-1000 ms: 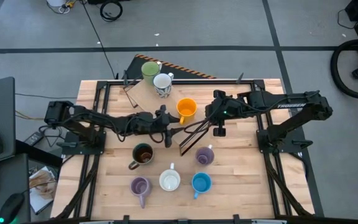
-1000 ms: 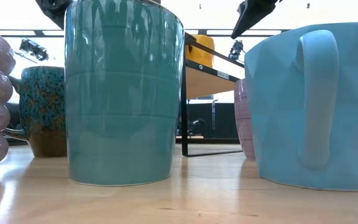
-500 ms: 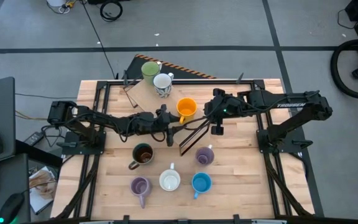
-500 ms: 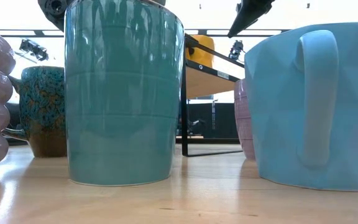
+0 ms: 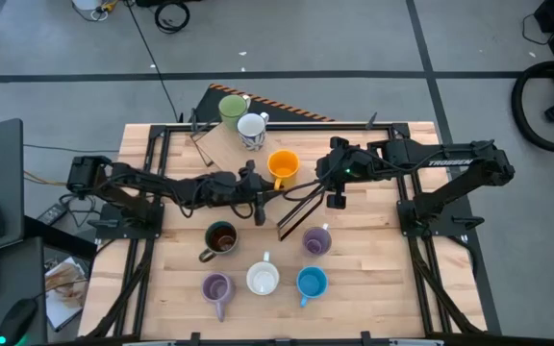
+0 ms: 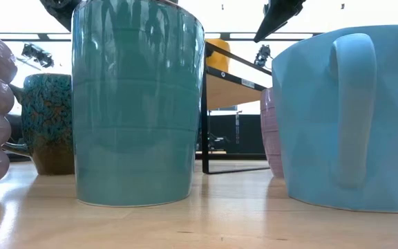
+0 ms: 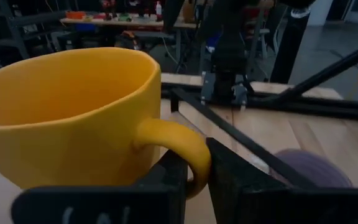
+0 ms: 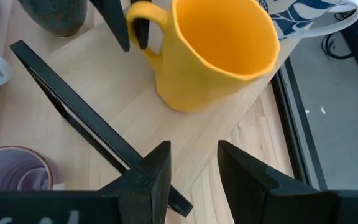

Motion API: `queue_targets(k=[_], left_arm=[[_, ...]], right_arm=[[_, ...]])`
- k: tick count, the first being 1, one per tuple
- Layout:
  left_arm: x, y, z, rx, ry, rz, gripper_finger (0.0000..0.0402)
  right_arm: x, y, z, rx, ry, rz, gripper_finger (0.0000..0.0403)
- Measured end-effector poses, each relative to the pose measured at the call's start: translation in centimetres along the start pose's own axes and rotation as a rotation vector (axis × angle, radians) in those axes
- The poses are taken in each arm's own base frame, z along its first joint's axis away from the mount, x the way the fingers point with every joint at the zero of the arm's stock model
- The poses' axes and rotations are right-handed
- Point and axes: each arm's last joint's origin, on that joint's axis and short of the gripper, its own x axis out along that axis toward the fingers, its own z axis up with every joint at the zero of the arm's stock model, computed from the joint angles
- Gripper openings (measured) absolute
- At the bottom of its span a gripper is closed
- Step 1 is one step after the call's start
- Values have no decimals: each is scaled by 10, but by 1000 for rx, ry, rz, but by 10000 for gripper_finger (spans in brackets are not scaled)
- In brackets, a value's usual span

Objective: Place coffee mugs
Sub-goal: Put the yellow mug on the shelf

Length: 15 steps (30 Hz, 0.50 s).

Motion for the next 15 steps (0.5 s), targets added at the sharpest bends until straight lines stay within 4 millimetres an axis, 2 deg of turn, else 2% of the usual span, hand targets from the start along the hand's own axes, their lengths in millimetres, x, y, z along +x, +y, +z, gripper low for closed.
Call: queue_targets(k=[7, 15], left_arm=[[-23, 2, 12, 63, 88, -51, 46], [-66, 7, 28, 99, 201, -168, 41]], right_arm=[[0, 0, -1, 0, 8, 10, 138], [0, 1, -1, 4, 7, 17, 138]])
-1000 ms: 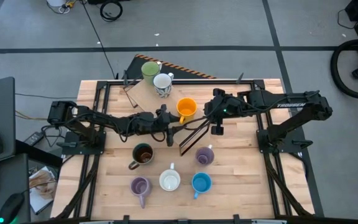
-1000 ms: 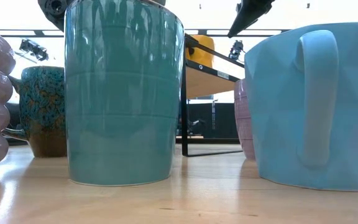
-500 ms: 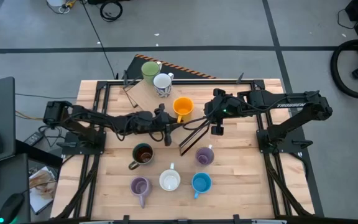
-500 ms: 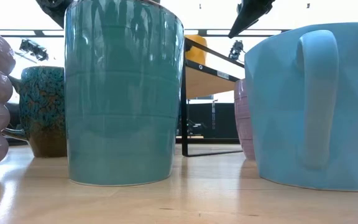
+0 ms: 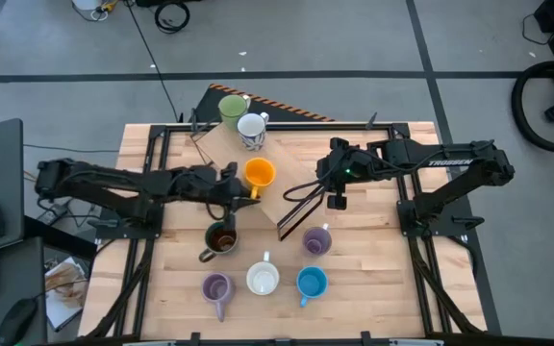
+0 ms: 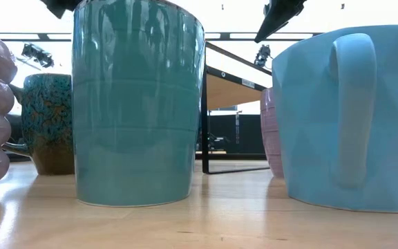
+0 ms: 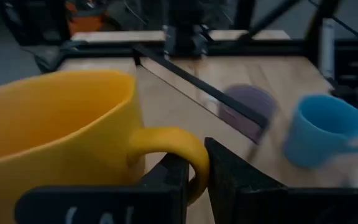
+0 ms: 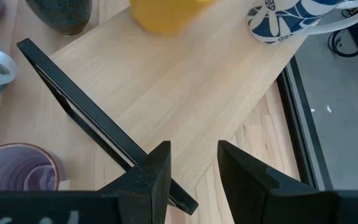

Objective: Place coffee mugs
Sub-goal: Put the yellow mug on the shelf

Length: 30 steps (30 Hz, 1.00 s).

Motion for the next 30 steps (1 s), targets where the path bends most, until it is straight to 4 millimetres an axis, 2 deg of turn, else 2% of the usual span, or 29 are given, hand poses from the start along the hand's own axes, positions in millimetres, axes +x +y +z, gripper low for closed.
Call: queue_targets(k=[9, 17, 25, 30], left_arm=[[-43, 4, 4, 38, 19, 61, 40], [-63, 18, -23, 29, 4, 172, 40], [-87, 36, -37, 40, -64, 293, 40], [-94, 51, -49, 32, -126, 355, 40]], right_arm=[[0, 0, 0, 2, -4, 0, 138], [0, 0, 1, 1, -12, 0, 138], [0, 0, 2, -1, -25, -1, 138], [0, 0, 3, -3, -27, -1, 138]])
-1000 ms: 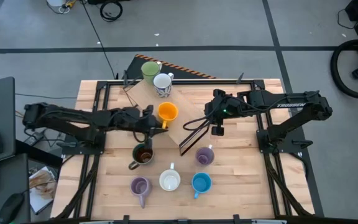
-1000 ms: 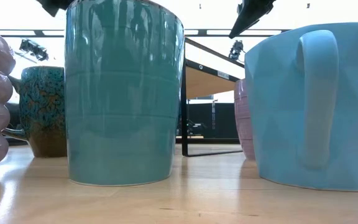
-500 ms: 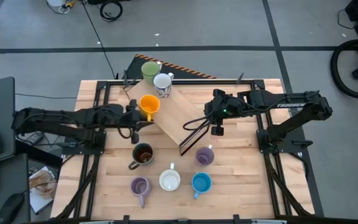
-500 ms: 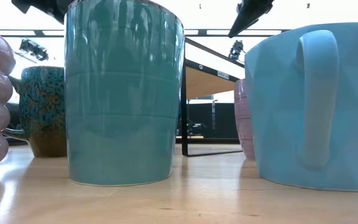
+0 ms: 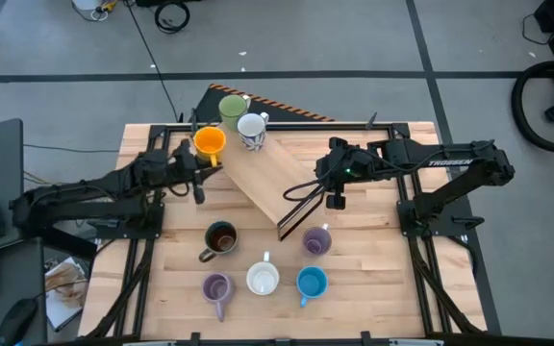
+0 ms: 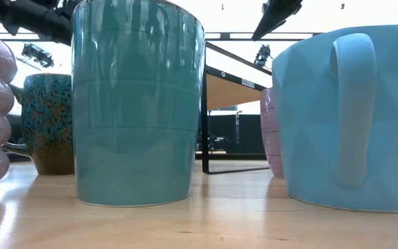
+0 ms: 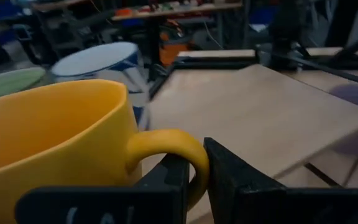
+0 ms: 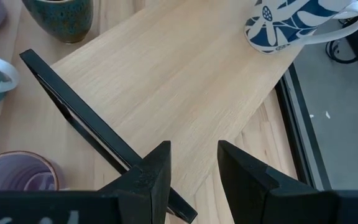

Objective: Place coffee mugs
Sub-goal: Put the yellow mug on the shelf

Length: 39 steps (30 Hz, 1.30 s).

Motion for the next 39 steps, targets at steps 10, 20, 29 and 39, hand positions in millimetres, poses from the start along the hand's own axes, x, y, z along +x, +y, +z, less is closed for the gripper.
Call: queue_targets(k=[10, 20, 29, 39], left_arm=[[3, 29, -24, -60, -126, 31, 40], [2, 33, -56, -91, -209, 32, 40], [3, 29, -61, -7, -228, -46, 40], [13, 35, -64, 35, -228, -26, 40]], right_arm=[[0, 0, 0, 0, -1, 0, 138], [0, 0, 0, 3, -1, 0, 138], [0, 0, 2, 6, -19, -1, 138], [0, 0, 2, -2, -20, -1, 138]])
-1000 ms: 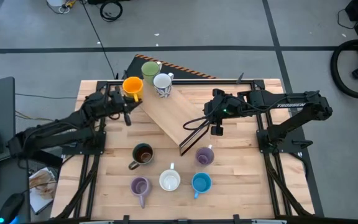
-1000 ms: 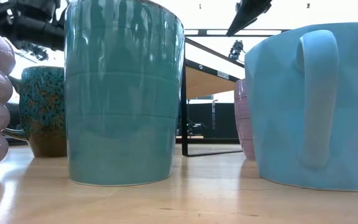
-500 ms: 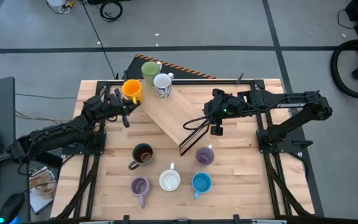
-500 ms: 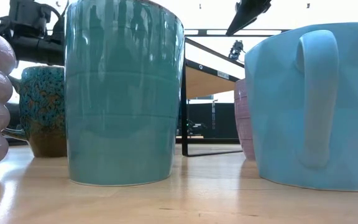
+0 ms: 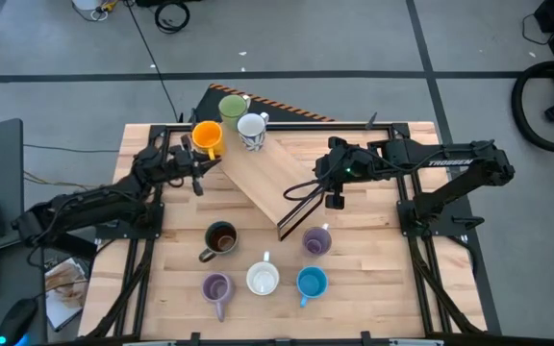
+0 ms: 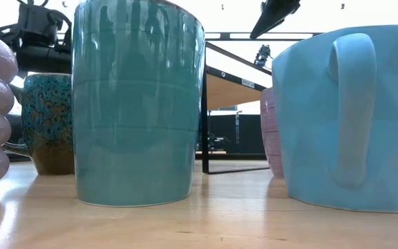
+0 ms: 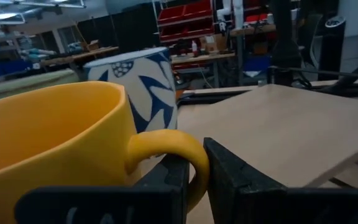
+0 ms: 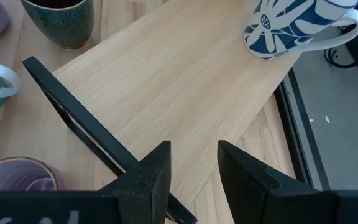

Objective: Place coffee mugs
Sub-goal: Put the yellow mug on the shelf

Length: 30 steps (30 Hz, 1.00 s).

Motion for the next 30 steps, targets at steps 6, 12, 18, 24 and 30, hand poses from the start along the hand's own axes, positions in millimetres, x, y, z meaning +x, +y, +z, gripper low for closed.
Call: queue_targets(k=[6, 12, 18, 24, 30], left_arm=[[7, 1, -4, -7, -2, -11, 41], [10, 1, -4, -5, -24, -39, 41], [10, 1, -4, 1, -25, -40, 41], [10, 1, -5, 21, -18, -37, 51], [10, 1, -6, 15, -11, -33, 82]], right_arm=[[0, 0, 0, 0, 0, 0, 138], [0, 0, 0, 7, 0, 4, 138], [0, 1, 0, 14, -1, 8, 138], [0, 1, 0, 14, -1, 9, 138], [0, 1, 0, 14, -1, 10, 138]])
